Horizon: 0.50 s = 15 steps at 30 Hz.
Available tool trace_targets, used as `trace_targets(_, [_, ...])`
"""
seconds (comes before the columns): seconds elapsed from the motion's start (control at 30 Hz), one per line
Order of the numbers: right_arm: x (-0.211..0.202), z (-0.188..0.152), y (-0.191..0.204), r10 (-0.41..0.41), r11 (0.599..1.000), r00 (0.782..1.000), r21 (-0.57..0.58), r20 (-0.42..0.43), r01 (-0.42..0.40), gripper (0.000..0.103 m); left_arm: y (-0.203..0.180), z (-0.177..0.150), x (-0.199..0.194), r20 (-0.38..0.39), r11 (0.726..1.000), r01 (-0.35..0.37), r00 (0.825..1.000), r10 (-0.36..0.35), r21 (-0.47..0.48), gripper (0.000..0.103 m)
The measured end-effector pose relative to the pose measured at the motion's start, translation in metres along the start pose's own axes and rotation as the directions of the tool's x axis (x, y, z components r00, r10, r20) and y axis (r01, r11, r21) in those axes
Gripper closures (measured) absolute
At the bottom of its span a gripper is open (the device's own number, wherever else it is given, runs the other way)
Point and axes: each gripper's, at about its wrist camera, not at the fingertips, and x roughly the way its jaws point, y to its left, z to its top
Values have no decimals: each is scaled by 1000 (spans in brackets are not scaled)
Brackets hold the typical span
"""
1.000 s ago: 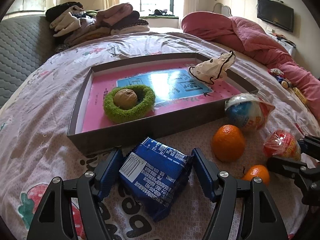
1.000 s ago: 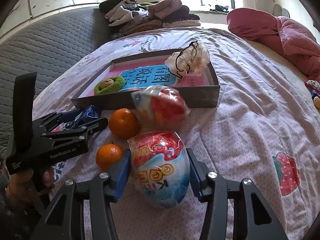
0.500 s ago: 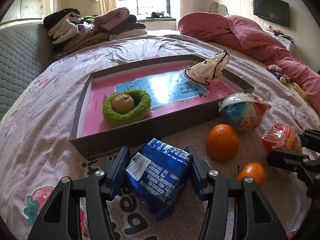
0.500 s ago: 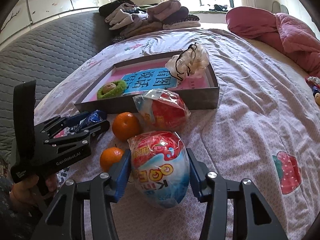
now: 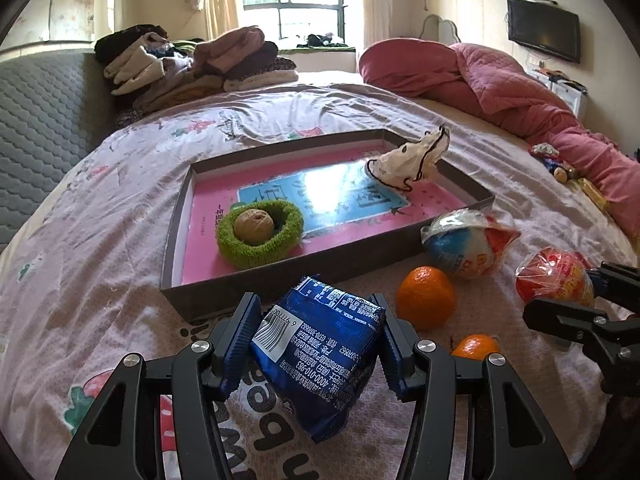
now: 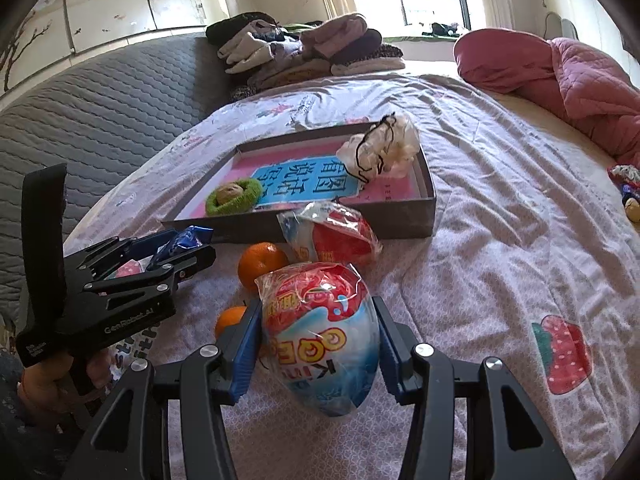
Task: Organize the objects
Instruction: 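Carry the snack packet and Kinder Joy egg over the pink box with both tools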
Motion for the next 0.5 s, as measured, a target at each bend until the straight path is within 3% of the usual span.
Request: trace_targets(0.5, [-11, 4, 4, -8, 1000, 999, -21, 45, 9, 51, -2, 7, -22, 24, 1000, -1, 1000, 2, -22, 46])
